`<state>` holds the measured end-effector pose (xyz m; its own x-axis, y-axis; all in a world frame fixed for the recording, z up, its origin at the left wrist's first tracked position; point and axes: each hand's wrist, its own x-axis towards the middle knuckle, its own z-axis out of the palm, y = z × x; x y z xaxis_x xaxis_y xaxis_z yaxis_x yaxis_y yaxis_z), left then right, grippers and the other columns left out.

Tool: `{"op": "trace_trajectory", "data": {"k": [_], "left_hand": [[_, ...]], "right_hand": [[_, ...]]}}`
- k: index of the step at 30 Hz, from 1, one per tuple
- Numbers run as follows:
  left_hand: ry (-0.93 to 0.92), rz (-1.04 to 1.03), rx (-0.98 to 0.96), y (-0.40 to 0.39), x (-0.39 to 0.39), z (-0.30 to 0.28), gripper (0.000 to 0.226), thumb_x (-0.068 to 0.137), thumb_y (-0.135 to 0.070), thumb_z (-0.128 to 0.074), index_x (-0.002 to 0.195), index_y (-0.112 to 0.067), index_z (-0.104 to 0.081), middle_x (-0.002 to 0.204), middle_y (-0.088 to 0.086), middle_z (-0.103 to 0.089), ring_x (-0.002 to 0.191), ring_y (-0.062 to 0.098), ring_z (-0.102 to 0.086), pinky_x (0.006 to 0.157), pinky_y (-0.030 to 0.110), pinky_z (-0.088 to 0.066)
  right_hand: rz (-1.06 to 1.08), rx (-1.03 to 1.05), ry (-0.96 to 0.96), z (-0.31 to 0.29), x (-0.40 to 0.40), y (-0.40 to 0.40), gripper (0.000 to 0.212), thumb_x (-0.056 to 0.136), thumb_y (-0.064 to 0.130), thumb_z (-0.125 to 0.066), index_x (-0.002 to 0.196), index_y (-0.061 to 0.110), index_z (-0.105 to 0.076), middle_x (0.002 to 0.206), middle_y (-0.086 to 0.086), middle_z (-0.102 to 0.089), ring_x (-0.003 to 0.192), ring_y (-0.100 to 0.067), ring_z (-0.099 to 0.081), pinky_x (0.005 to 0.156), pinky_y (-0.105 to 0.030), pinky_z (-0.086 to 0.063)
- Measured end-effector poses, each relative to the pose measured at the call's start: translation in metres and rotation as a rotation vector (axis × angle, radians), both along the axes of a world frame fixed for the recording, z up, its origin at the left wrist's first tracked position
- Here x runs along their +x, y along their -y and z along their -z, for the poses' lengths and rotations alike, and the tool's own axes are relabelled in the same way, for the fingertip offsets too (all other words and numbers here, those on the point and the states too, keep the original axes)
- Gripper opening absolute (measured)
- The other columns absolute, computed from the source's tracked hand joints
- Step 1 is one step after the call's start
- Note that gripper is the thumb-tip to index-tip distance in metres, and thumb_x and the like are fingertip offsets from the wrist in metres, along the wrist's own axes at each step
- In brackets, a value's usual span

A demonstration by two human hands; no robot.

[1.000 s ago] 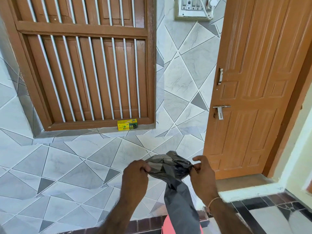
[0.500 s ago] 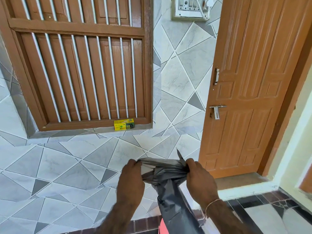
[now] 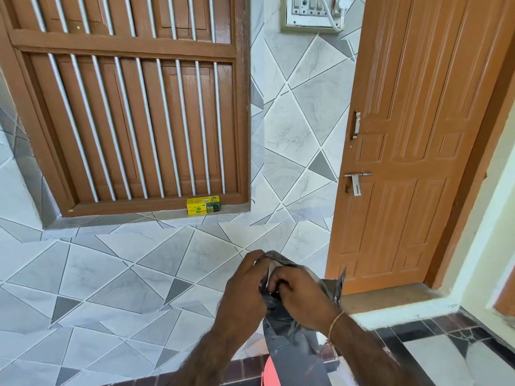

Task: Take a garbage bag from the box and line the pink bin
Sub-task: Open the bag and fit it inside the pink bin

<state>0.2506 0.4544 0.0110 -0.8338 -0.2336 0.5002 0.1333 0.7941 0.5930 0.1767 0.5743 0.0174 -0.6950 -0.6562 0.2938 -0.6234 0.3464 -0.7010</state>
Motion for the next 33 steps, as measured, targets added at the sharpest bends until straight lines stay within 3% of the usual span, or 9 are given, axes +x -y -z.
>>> {"op": "trace_trajectory", "data": {"k": [3,7,11,14,18,22,24,27,33], "left_hand": [[-0.005,0.017,-0.001,0.003,0.003,-0.001,0.058,0.073,0.014,-0.054,0.120,-0.019,-0.060,0.124,-0.019,-0.049,0.112,0.004,-0.051,0.095,0.011,-0.044],[-0.046,-0.100,0.032,0.008,0.010,-0.002,0.049,0.066,0.000,-0.041,0.099,-0.018,-0.072,0.100,-0.023,-0.054,0.093,-0.007,-0.049,0.085,-0.005,-0.032],[-0.007,-0.285,0.041,0.014,0.011,0.007,0.038,0.076,0.002,-0.049,0.091,-0.025,-0.070,0.095,-0.022,-0.063,0.088,0.002,-0.058,0.080,0.014,-0.042],[-0.058,-0.269,-0.017,0.011,0.010,0.006,0.021,0.083,-0.013,-0.058,0.098,-0.026,-0.067,0.100,-0.015,-0.065,0.093,0.009,-0.062,0.082,0.020,-0.047],[0.070,-0.117,-0.259,0.024,0.004,0.013,0.047,0.077,-0.007,-0.067,0.120,-0.025,-0.060,0.126,-0.010,-0.055,0.110,0.014,-0.057,0.094,0.022,-0.045],[0.210,-0.139,-0.520,0.045,0.006,0.010,0.034,0.052,-0.009,-0.084,0.077,-0.024,-0.065,0.089,-0.005,-0.064,0.073,0.018,-0.062,0.054,0.026,-0.052],[0.266,-0.219,-0.564,0.054,0.008,0.008,0.025,0.062,-0.014,-0.082,0.083,-0.021,-0.069,0.088,-0.003,-0.065,0.077,0.018,-0.062,0.060,0.028,-0.055],[0.335,-0.330,-0.513,0.060,0.009,0.013,0.031,0.085,-0.019,-0.064,0.116,-0.020,-0.060,0.114,0.000,-0.059,0.104,0.021,-0.056,0.088,0.033,-0.052],[0.206,-0.351,-0.092,0.062,0.008,0.032,0.041,0.076,0.000,-0.064,0.113,-0.014,-0.058,0.113,-0.005,-0.056,0.100,0.017,-0.057,0.088,0.024,-0.048]], "right_hand": [[0.051,0.208,0.100,0.017,-0.013,-0.008,0.021,0.090,0.008,-0.043,0.087,0.011,-0.063,0.083,-0.011,-0.066,0.070,-0.019,-0.058,0.072,-0.031,-0.046],[0.165,0.475,-0.362,0.029,-0.025,-0.024,0.023,0.089,0.030,-0.060,0.100,0.010,-0.066,0.091,-0.013,-0.071,0.083,-0.023,-0.068,0.076,-0.025,-0.050],[0.102,0.679,-0.025,0.032,-0.020,-0.024,0.039,0.095,0.038,-0.046,0.126,0.015,-0.051,0.127,-0.011,-0.062,0.107,-0.028,-0.059,0.090,-0.035,-0.044],[0.095,0.606,-0.073,0.034,-0.017,-0.023,0.051,0.088,0.036,-0.057,0.134,0.018,-0.044,0.136,-0.005,-0.055,0.124,-0.024,-0.052,0.103,-0.030,-0.037],[0.114,0.512,-0.044,0.040,-0.023,-0.035,0.042,0.078,0.038,-0.066,0.115,0.026,-0.050,0.102,0.013,-0.059,0.095,-0.009,-0.057,0.090,-0.021,-0.046],[0.072,0.570,-0.097,0.045,-0.027,-0.047,0.029,0.087,0.037,-0.057,0.115,0.031,-0.062,0.113,0.009,-0.070,0.091,-0.007,-0.063,0.078,-0.007,-0.040],[0.128,0.617,-0.077,0.049,-0.032,-0.050,0.026,0.085,0.036,-0.057,0.108,0.028,-0.067,0.112,0.006,-0.072,0.095,-0.013,-0.066,0.077,-0.013,-0.042],[0.208,0.655,-0.092,0.057,-0.041,-0.050,0.031,0.077,0.034,-0.057,0.104,0.022,-0.068,0.108,-0.001,-0.073,0.101,-0.021,-0.066,0.083,-0.025,-0.049],[0.299,0.706,-0.013,0.070,-0.046,-0.063,0.075,0.078,0.047,-0.063,0.144,0.027,-0.033,0.133,-0.014,-0.052,0.127,-0.030,-0.047,0.104,-0.035,-0.042]]}}
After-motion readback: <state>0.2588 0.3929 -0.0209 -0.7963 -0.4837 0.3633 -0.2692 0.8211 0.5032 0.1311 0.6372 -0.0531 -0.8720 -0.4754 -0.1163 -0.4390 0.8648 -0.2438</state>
